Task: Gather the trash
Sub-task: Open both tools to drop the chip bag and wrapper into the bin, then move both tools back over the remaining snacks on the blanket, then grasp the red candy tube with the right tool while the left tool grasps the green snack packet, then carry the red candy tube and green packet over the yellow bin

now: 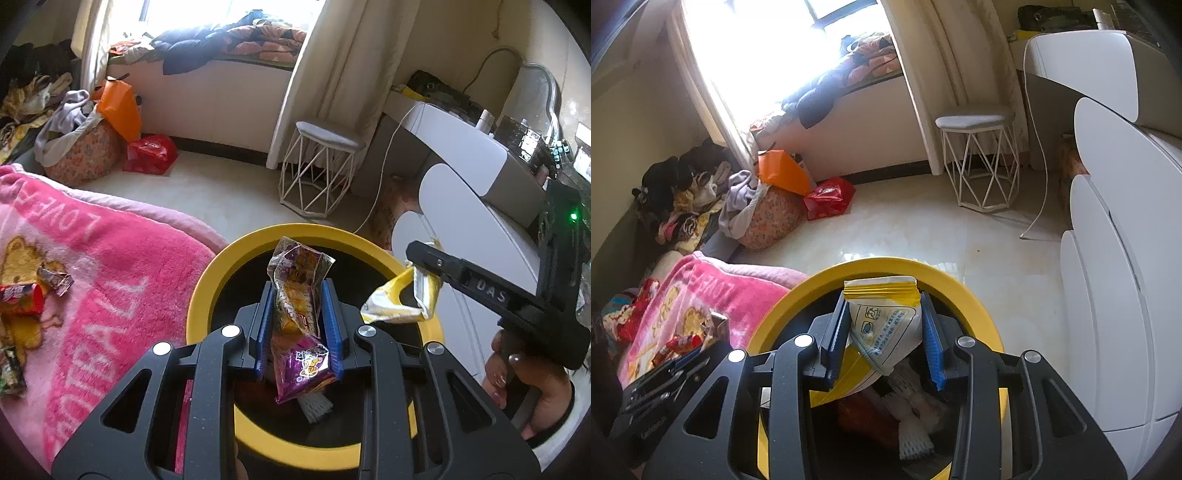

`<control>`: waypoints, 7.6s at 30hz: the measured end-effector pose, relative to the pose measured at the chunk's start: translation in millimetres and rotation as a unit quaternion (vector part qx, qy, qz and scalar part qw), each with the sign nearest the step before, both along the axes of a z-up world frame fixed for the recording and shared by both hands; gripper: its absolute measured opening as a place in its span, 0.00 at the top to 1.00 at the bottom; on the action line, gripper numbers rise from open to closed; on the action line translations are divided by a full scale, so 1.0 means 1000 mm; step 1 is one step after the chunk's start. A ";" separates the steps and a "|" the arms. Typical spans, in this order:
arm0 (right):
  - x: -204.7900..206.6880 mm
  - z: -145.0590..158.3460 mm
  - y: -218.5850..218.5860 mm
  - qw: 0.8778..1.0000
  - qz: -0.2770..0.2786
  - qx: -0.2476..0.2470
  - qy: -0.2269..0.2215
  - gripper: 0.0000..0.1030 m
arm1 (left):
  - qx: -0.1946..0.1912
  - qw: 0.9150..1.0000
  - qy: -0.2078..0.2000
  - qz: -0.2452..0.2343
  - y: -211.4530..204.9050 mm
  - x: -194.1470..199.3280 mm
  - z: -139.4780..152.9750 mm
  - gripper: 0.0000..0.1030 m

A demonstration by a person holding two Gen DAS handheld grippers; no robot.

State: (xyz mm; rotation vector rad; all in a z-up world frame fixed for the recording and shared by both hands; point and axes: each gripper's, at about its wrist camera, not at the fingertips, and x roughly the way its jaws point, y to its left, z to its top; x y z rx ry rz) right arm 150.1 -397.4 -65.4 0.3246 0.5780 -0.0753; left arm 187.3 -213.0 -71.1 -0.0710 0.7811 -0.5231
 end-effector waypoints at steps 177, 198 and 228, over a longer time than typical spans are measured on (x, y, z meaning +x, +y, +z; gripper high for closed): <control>0.032 -0.013 0.246 0.937 0.340 -0.081 0.019 0.75 | -0.089 0.958 0.051 0.269 0.267 -0.045 -0.006 0.97; 0.004 0.009 0.187 0.956 0.287 -0.065 -0.013 0.75 | -0.082 0.977 0.000 0.199 0.206 -0.052 0.036 0.97; -0.019 0.021 0.127 0.973 0.220 -0.051 -0.038 0.75 | -0.075 0.989 -0.024 0.127 0.141 -0.056 0.054 0.97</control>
